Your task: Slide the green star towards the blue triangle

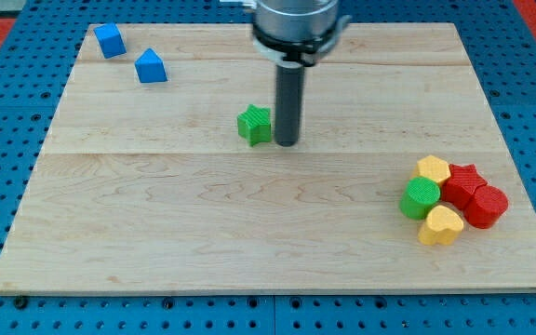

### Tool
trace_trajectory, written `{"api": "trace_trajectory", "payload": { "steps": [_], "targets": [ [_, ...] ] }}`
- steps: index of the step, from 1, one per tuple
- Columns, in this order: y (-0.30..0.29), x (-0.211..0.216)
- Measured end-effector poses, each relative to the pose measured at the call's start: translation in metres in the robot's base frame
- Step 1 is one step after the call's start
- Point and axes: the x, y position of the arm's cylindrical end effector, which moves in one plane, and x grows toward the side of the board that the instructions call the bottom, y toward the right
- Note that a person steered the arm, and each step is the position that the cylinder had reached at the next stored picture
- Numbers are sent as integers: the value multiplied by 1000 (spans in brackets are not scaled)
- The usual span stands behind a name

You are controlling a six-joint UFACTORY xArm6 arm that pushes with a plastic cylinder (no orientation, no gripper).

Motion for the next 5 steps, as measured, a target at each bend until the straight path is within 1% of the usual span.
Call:
{"api": "trace_trajectory", "payload": {
  "steps": [1, 2, 3, 4, 5],
  "targets": [
    [-46, -44],
    [-10, -54],
    [-1, -71],
    [0, -32],
    [-43, -27]
  ]
}}
